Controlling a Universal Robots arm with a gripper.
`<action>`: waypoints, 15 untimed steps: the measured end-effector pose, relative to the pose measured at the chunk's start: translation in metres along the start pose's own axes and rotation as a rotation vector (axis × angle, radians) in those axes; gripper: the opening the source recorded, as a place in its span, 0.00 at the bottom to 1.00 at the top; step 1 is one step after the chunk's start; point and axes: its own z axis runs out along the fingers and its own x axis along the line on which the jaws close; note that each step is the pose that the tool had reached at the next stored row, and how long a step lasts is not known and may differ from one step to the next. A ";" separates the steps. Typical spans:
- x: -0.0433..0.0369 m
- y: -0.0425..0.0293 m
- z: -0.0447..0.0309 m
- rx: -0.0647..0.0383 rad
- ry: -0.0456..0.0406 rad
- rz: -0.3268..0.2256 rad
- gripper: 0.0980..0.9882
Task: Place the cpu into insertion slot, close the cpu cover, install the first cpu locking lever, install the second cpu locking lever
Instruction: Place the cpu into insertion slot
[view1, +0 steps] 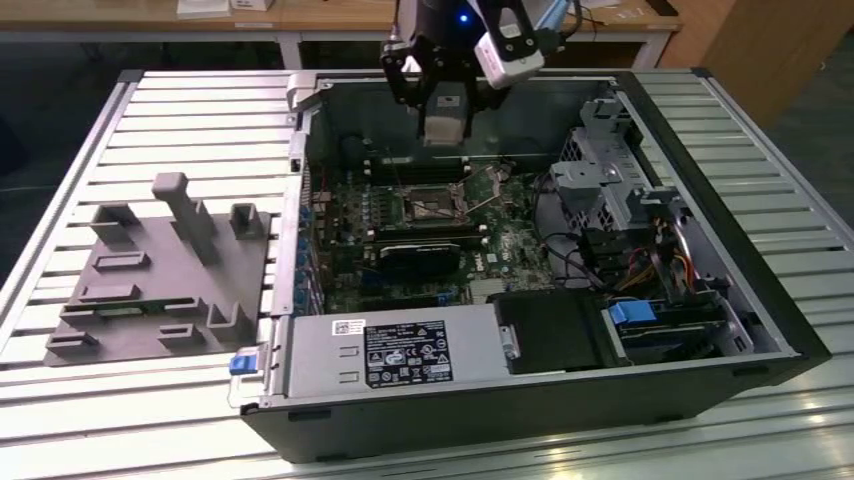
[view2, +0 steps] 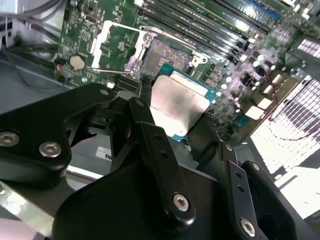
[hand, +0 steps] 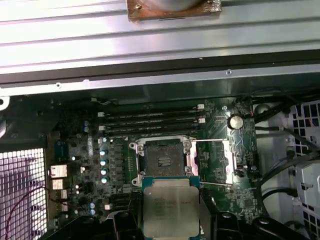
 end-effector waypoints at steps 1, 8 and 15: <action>0.0000 -0.0001 0.0009 0.000 -0.0014 0.018 0.50; -0.0001 -0.0005 0.0067 -0.002 -0.0110 0.145 0.50; -0.0001 -0.0009 0.0115 -0.003 -0.0207 0.271 0.50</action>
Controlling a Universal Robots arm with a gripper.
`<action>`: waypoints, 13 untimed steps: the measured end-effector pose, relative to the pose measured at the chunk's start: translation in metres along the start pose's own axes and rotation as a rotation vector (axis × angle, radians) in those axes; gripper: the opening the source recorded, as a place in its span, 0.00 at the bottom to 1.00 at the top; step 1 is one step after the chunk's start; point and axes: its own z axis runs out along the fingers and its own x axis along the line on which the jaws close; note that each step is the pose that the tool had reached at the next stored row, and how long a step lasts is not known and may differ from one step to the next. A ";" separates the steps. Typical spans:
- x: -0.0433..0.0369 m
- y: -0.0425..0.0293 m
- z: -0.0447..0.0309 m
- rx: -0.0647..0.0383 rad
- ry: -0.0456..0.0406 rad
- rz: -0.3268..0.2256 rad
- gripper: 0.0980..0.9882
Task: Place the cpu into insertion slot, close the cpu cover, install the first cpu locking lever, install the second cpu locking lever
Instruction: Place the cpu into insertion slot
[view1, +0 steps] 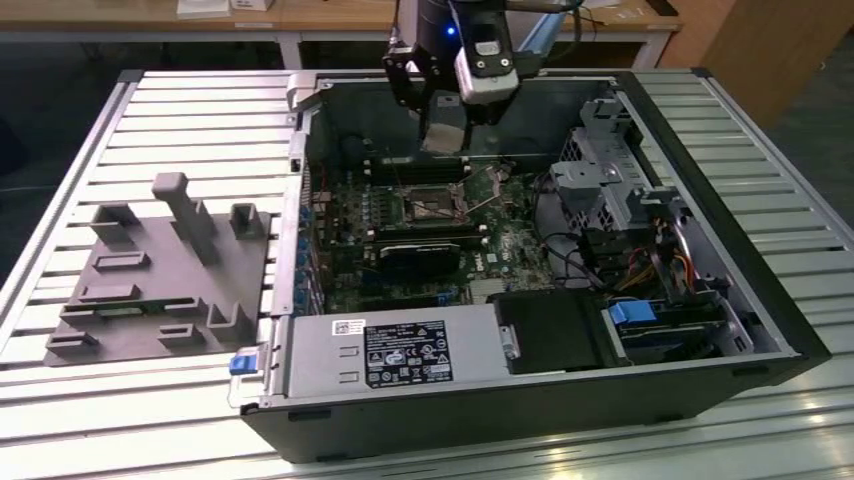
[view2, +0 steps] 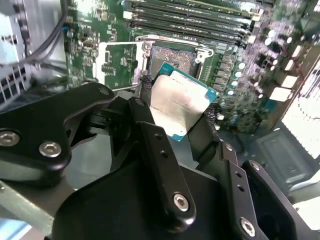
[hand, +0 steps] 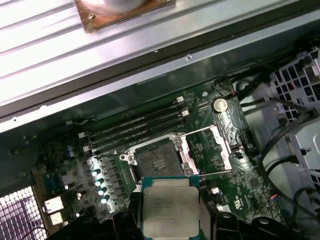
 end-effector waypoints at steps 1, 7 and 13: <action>0.0000 0.0000 0.0006 0.000 -0.0013 0.018 0.50; -0.0001 -0.0003 0.0044 -0.002 -0.0096 0.127 0.50; -0.0001 -0.0007 0.0086 -0.003 -0.0180 0.236 0.50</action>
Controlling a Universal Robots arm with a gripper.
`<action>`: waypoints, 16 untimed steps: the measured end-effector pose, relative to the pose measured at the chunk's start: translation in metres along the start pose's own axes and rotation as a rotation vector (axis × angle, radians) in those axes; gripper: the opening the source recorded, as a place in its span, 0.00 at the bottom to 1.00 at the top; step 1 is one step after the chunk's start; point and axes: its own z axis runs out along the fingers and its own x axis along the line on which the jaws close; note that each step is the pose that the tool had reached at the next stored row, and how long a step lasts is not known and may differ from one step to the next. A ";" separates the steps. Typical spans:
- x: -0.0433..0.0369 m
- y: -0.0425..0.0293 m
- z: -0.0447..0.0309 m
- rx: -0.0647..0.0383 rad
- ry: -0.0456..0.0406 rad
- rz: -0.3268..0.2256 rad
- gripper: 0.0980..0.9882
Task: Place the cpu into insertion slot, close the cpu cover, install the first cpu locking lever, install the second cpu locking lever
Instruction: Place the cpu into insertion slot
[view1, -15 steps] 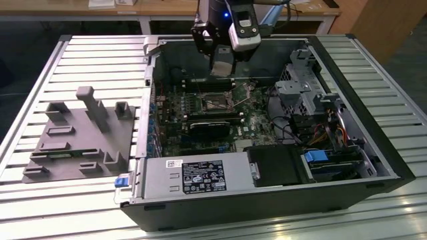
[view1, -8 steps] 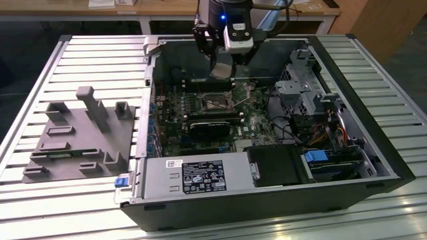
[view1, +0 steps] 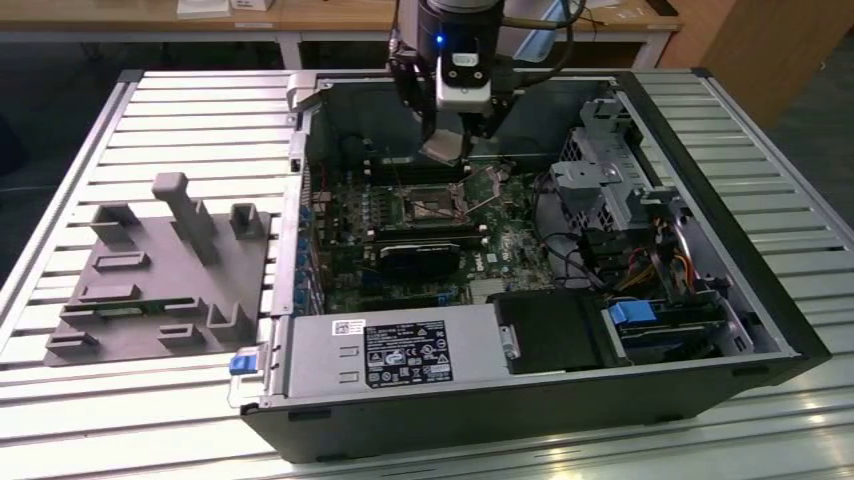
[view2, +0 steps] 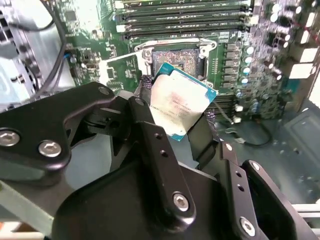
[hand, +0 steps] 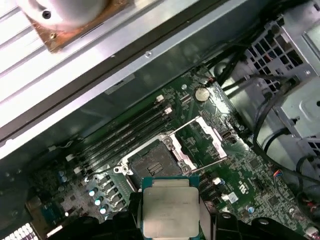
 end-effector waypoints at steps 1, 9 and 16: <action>0.0000 -0.0001 0.0007 0.000 -0.0014 0.018 0.50; -0.0001 -0.0005 0.0067 -0.002 -0.0126 0.163 0.50; -0.0001 -0.0009 0.0114 -0.003 -0.0225 0.290 0.50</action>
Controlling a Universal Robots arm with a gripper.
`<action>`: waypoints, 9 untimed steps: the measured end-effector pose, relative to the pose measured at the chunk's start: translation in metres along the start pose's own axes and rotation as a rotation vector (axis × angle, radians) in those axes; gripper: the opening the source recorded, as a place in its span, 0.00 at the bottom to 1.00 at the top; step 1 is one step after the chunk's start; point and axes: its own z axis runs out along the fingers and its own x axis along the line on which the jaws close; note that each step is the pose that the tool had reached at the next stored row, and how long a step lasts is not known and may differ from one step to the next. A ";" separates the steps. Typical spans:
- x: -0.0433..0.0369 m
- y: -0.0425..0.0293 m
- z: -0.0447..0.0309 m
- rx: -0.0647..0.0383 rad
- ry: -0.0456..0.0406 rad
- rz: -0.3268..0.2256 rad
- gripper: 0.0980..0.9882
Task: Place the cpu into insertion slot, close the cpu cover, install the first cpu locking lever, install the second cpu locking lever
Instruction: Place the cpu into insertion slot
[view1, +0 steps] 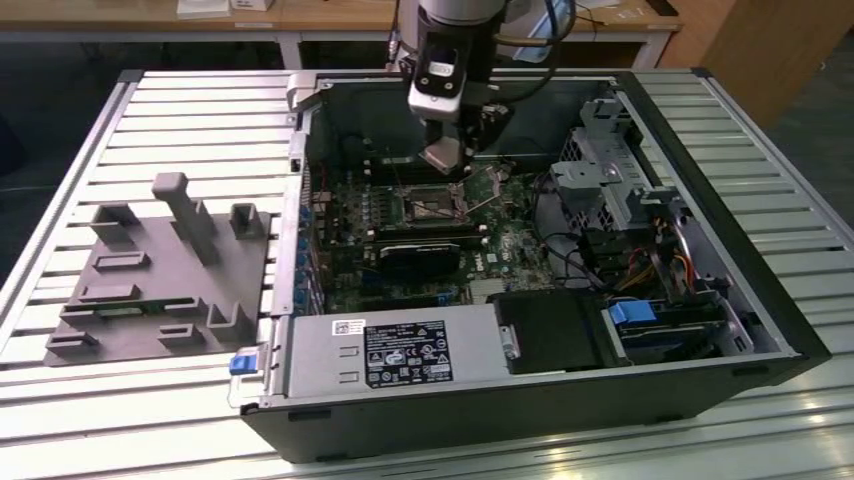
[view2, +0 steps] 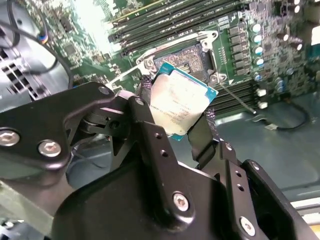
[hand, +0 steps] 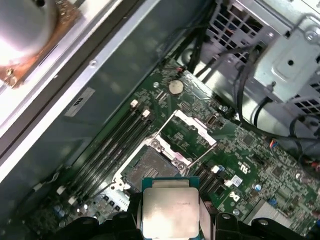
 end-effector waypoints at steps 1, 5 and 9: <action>0.0000 0.0000 0.0006 0.000 -0.0014 0.018 0.50; 0.0000 -0.0002 0.0027 -0.001 -0.0069 0.091 0.50; -0.0001 -0.0003 0.0044 -0.002 -0.0123 0.163 0.50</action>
